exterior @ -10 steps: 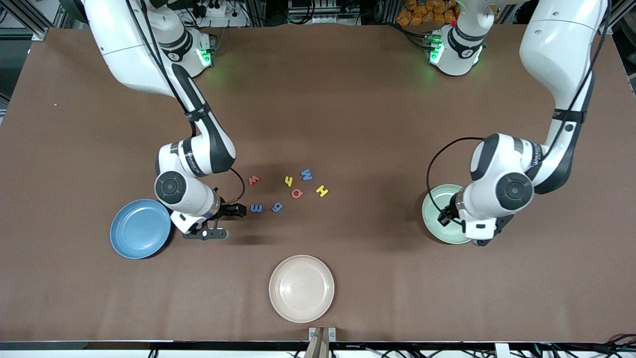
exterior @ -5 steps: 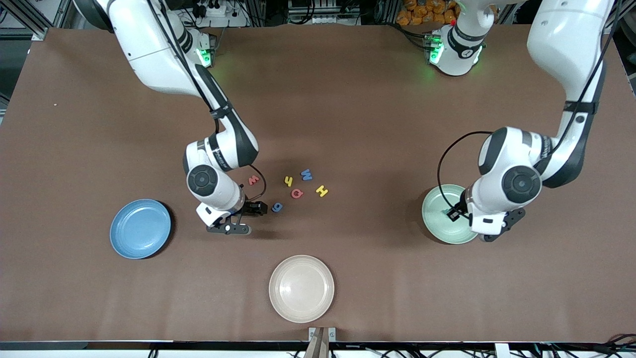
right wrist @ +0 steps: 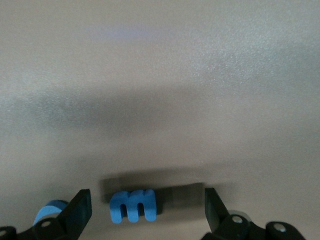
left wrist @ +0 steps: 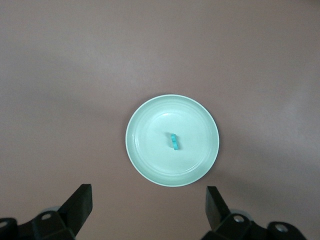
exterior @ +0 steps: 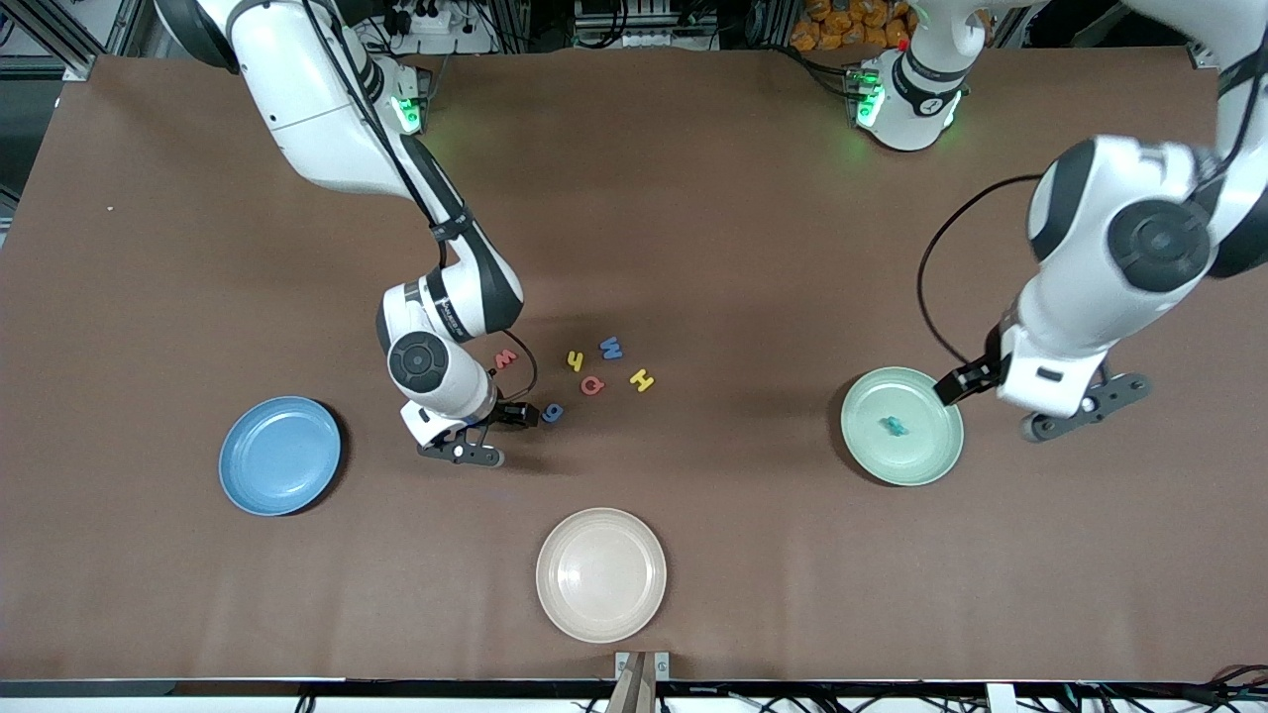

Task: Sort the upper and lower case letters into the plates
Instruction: 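Place the teal I on the green plate while the right gripper grasps m, then reach the left gripper to the yellow H while the right places m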

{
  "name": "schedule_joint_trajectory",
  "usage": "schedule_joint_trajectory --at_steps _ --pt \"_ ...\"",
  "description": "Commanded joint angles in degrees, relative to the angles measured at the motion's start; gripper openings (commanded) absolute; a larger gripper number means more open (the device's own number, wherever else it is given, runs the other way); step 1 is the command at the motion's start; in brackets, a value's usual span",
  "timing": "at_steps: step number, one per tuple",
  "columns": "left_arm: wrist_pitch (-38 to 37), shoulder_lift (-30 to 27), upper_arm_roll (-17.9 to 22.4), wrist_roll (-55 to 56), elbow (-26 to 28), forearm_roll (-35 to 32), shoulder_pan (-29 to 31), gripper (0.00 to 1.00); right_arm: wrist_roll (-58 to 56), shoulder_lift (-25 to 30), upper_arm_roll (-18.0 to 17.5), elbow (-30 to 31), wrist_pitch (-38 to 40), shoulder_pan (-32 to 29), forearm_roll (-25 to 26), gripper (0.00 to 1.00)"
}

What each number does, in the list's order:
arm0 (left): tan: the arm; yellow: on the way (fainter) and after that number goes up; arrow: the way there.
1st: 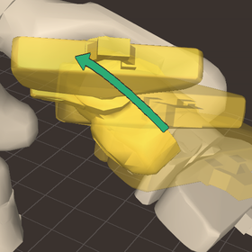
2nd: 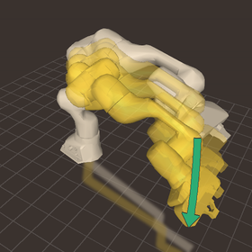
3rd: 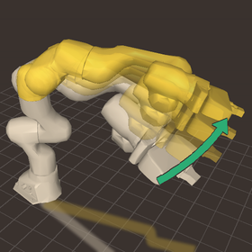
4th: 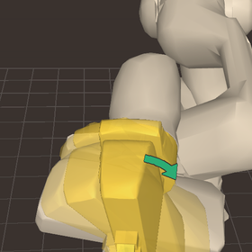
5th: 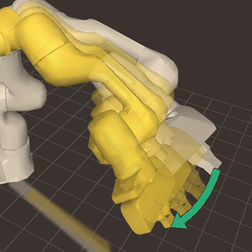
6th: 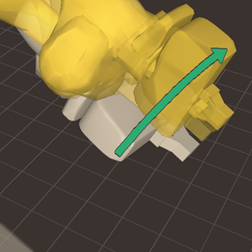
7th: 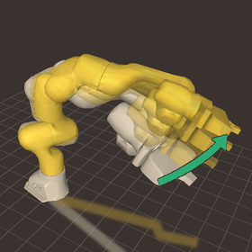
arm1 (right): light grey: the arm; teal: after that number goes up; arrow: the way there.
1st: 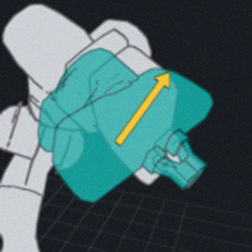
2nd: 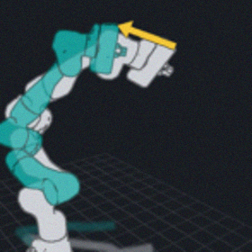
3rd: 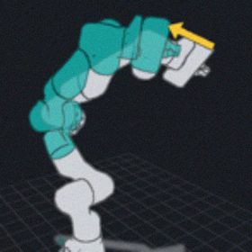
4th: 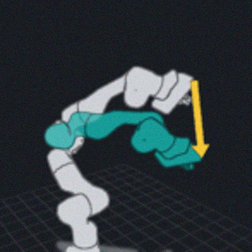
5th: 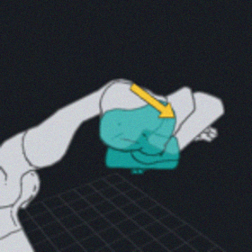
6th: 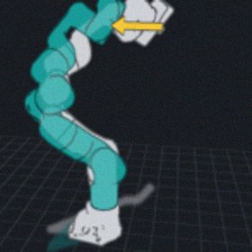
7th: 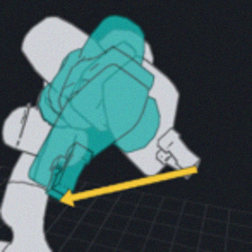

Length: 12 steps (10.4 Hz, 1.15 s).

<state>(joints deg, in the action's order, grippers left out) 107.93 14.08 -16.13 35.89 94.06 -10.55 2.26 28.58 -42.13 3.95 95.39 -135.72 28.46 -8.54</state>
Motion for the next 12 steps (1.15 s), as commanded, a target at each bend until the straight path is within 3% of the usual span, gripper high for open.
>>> schedule_joint_trajectory --at_steps 1,3,5,6,7,12 --pt "-1.1 -1.7 -0.7 -6.9 -1.0 3.3 0.3 1.00 1.8 -0.9 0.5 -0.6 0.1 1.5 0.5 1.00" --pt "-1.1 -1.8 -1.5 -15.7 -1.3 3.4 -1.1 1.00 1.8 -0.9 0.5 -0.6 0.1 1.6 0.5 1.00" --pt "2.1 0.6 -4.8 -16.7 -1.1 3.2 -2.7 1.00 1.7 -0.9 0.5 -0.6 0.1 1.5 0.5 1.00" --pt "3.5 2.7 -5.0 -17.3 -1.2 3.3 -4.4 1.00 1.7 -0.8 0.5 -0.6 0.1 1.4 0.5 0.31" --pt "5.2 5.1 -5.1 -16.7 -1.2 2.7 -8.3 1.00 1.7 -0.8 0.5 -0.6 -0.1 1.3 0.5 0.00" --pt "13.2 15.1 -1.7 -15.8 -1.3 2.6 -21.8 1.00 1.0 -0.3 0.6 -0.6 0.5 0.6 0.6 0.00"
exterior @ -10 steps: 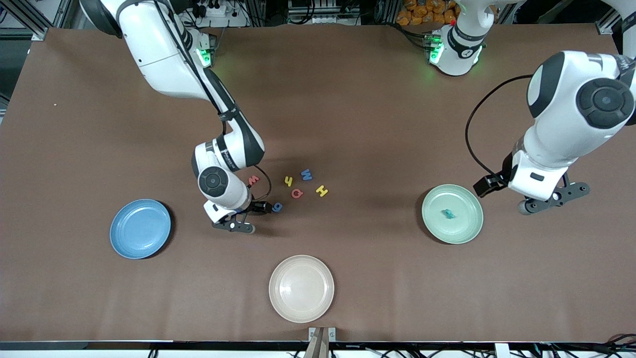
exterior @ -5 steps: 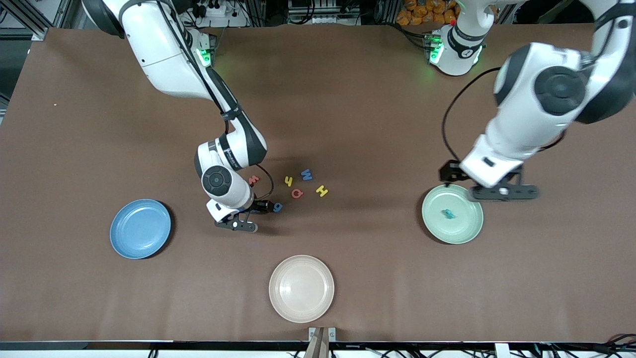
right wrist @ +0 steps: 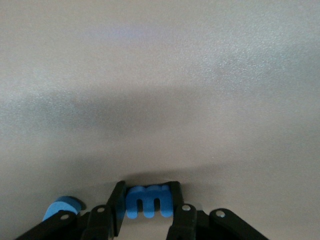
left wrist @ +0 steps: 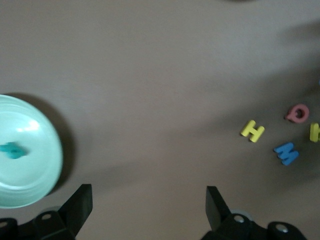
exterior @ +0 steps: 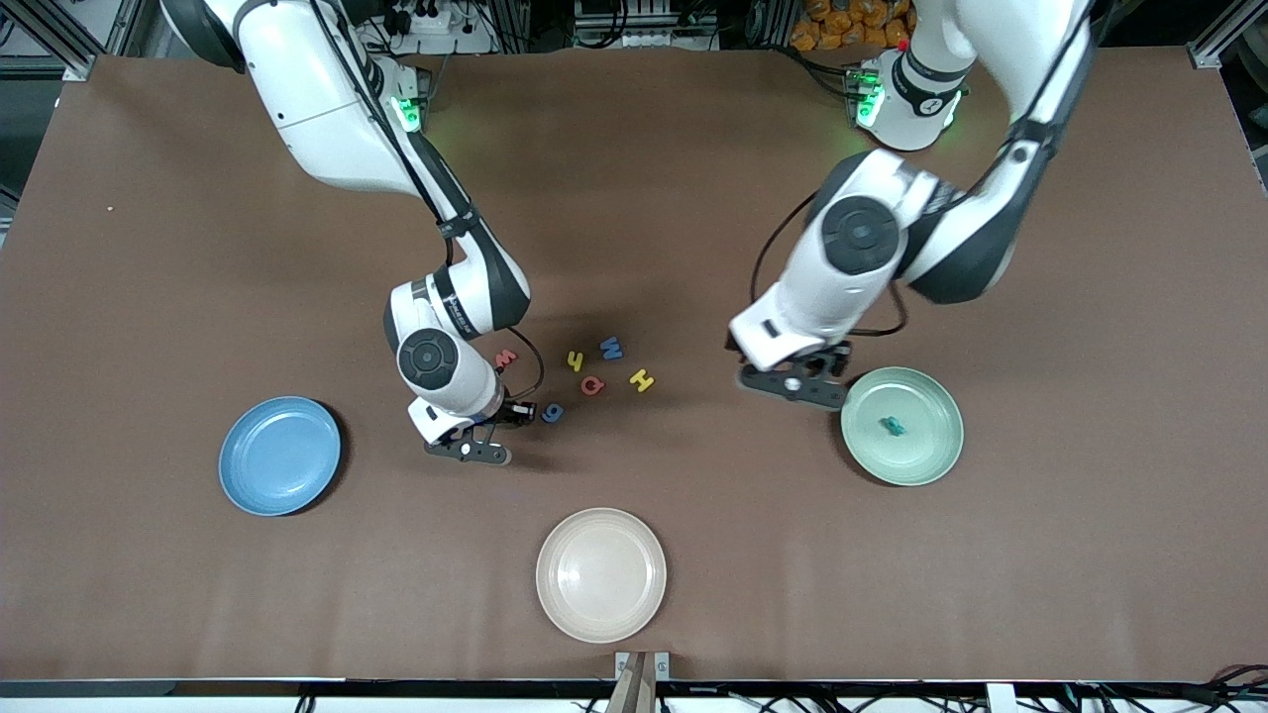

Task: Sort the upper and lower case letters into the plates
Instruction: 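Reach the left gripper to the yellow H while the right places m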

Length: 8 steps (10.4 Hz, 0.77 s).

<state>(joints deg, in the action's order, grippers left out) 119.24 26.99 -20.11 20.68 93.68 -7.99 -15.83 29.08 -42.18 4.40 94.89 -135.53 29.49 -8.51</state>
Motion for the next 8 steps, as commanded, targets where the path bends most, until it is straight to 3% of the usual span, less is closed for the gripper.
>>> schedule_joint_trajectory --at_steps 1,2,4,6,8 --pt "4.9 4.5 3.1 -0.6 -1.0 -1.9 -6.5 1.00 -1.4 0.1 0.7 -0.5 0.6 -2.0 0.6 0.00" --pt "8.5 6.9 3.1 -0.4 -1.4 -3.7 -8.8 1.00 -4.8 0.9 1.5 -0.6 2.5 -3.8 0.5 0.00" --pt "11.7 10.9 7.5 -0.1 -4.0 -4.1 -14.3 1.00 -15.0 2.2 3.8 -1.1 7.0 -7.4 0.6 0.00" --pt "13.8 14.7 7.8 -0.3 -7.2 -4.1 -16.2 1.00 -26.4 2.5 10.0 -1.5 9.1 -7.9 0.5 0.00" --pt "16.3 18.8 12.1 -0.1 -9.7 -4.1 -21.6 1.00 -36.8 3.3 15.1 -1.5 11.4 -8.0 0.5 0.00"
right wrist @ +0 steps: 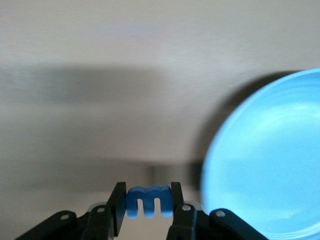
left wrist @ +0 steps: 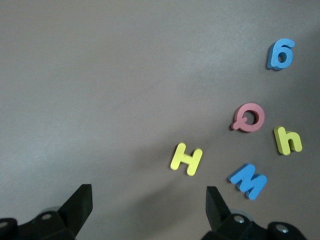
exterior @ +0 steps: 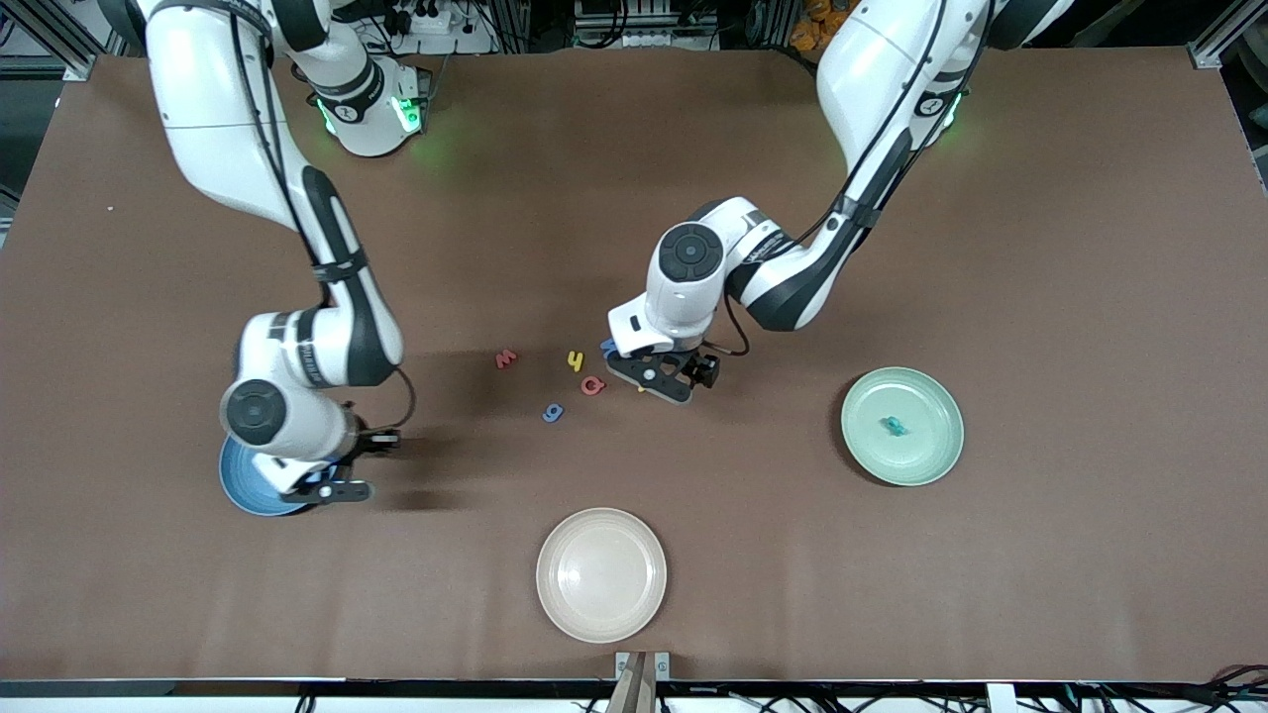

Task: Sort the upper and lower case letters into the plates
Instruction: 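Reach the left gripper to the yellow H while the right places m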

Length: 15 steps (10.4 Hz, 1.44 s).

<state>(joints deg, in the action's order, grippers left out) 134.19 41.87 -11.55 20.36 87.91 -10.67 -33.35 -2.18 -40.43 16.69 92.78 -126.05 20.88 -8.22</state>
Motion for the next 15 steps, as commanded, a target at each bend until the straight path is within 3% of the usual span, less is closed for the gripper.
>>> schedule_joint_trajectory --at_steps 1,4,8,9,10,11,15 --pt "1.9 6.0 4.1 0.0 -5.5 -1.3 -5.5 0.99 -9.5 1.6 4.6 0.6 2.6 0.5 0.2 0.00" --pt "5.1 8.8 5.7 -0.4 -5.8 -1.5 -8.0 0.96 -18.7 3.6 6.6 0.6 6.8 -3.6 0.0 0.00" --pt "5.4 9.1 6.2 -1.9 -5.7 -1.5 -8.5 0.93 -18.6 5.5 6.6 0.9 9.5 -5.8 -0.7 0.00" --pt "5.4 9.1 6.2 -2.0 -5.7 -1.5 -8.4 0.92 -19.1 5.5 6.4 0.7 9.2 -6.7 -0.8 0.19" --pt "5.4 9.1 6.2 -1.9 -5.7 -1.5 -8.4 0.91 -19.1 5.5 6.4 0.7 9.2 -6.5 -0.8 0.73" --pt "5.3 9.2 6.2 -1.8 -5.6 -1.5 -8.4 0.90 -19.1 5.5 6.3 0.6 9.2 -6.6 -0.8 1.00" --pt "5.4 9.2 6.2 -1.9 -5.5 -1.5 -8.3 0.64 -19.0 5.6 6.2 0.6 9.8 -6.3 -0.8 1.00"
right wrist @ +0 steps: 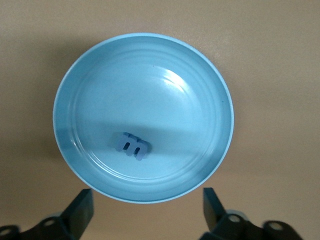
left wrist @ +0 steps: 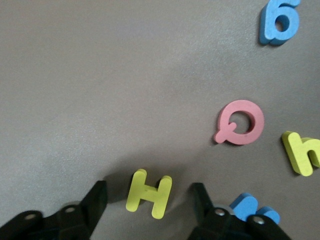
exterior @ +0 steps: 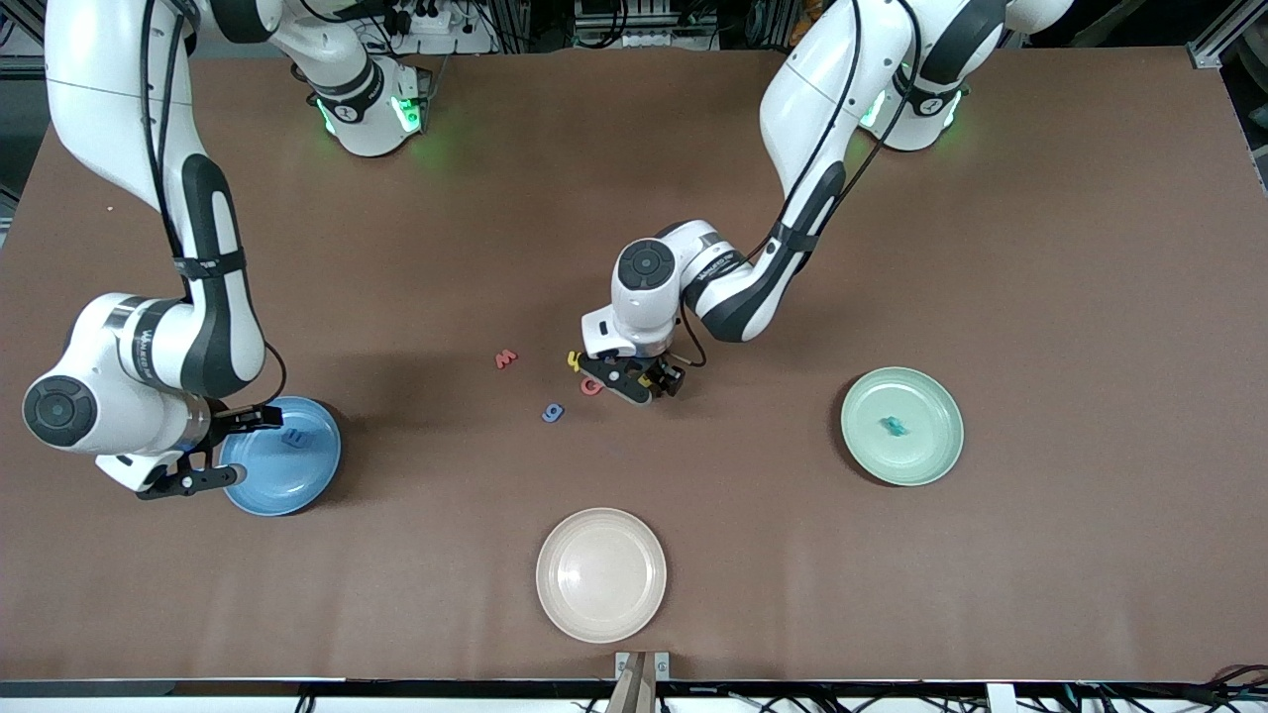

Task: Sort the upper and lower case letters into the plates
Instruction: 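Carry the yellow H to the green plate while the right gripper reaches b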

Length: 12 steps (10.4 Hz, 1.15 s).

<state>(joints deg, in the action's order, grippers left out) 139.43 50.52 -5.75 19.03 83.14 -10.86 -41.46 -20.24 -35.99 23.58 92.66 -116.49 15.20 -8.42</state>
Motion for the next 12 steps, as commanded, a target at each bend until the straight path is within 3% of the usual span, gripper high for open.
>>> schedule_joint_trajectory --at_steps 1,4,7,12 --pt "0.1 0.5 0.4 -0.7 -0.7 -1.4 -0.2 0.54 -0.9 1.2 -0.7 0.8 0.2 -0.5 -1.4 1.00" --pt "0.1 0.5 0.4 0.4 -0.7 -1.2 -0.1 0.00 -0.3 1.1 -0.7 1.1 0.2 -0.4 -2.3 1.00" --pt "-2.4 -4.3 1.8 3.6 0.0 -0.7 2.9 0.00 0.1 0.7 -1.1 0.3 0.2 0.3 -7.3 1.00" --pt "-17.5 -13.1 1.9 5.3 1.7 -0.7 18.5 0.00 11.8 0.1 -1.6 -0.6 -0.6 7.2 -8.0 1.00"
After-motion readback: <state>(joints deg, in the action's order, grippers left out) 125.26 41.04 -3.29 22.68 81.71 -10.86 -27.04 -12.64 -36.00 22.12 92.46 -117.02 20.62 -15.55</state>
